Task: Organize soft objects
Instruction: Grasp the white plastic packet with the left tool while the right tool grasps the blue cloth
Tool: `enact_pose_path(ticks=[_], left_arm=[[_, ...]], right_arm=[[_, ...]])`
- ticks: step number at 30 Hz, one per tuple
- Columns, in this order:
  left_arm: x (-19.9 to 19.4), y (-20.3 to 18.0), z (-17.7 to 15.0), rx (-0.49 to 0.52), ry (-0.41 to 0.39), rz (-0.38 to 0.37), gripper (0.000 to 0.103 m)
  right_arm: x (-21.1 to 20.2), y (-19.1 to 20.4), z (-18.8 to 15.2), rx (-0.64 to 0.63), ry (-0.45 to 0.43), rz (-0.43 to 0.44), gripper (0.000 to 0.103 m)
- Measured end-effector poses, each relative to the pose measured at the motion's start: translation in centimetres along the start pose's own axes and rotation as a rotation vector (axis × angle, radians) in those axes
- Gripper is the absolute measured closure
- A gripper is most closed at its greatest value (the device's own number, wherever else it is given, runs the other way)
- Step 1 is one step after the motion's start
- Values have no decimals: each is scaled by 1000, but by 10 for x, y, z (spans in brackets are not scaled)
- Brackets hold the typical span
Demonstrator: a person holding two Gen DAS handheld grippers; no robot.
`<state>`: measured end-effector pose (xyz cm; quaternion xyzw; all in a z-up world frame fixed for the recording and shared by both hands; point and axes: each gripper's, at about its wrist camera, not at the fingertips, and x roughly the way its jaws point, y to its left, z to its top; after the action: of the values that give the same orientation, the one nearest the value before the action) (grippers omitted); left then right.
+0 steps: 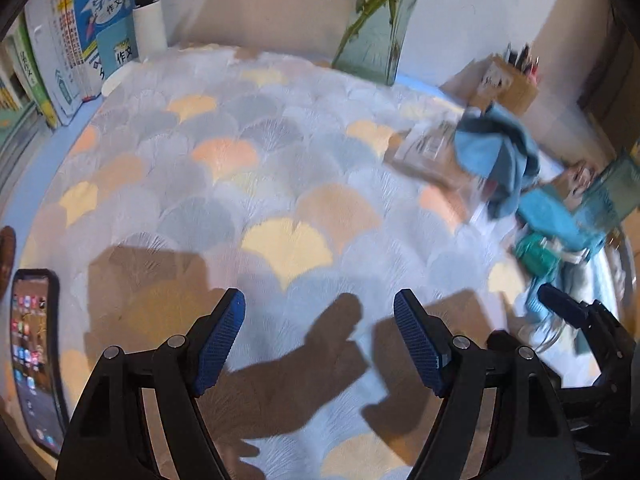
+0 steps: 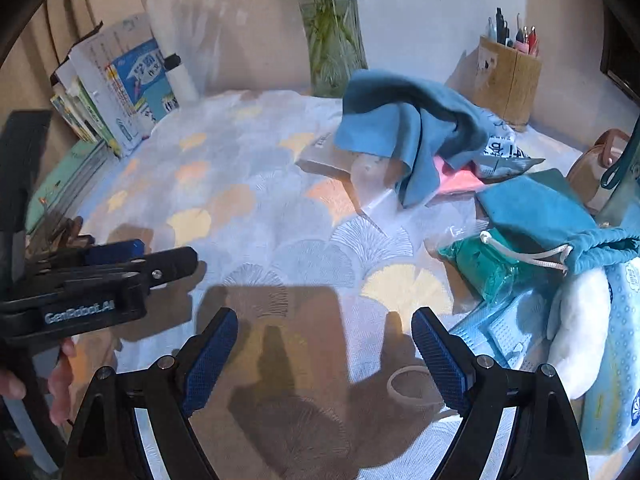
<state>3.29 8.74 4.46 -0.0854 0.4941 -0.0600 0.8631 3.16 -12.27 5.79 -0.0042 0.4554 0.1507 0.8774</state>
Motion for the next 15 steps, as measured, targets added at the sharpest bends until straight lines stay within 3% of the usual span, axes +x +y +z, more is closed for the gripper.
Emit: enact_pose_path(ticks=[2,6,12,15], left_arm=[[-1,-6,11,2,-27,-27,28],[17,-35,47,110,-69,-44,27],[47,-65,97,212,-109,-74,28],[58,-64,111,194,-94,-109,27]], right_arm=[[-14,-5,16,-38,-73,-40,15],[-17,-16,59,-191,-172,-186,14],[16,-35,101,-280,-126,-233,13],[41,-48,115,-246,-68,-248,14]])
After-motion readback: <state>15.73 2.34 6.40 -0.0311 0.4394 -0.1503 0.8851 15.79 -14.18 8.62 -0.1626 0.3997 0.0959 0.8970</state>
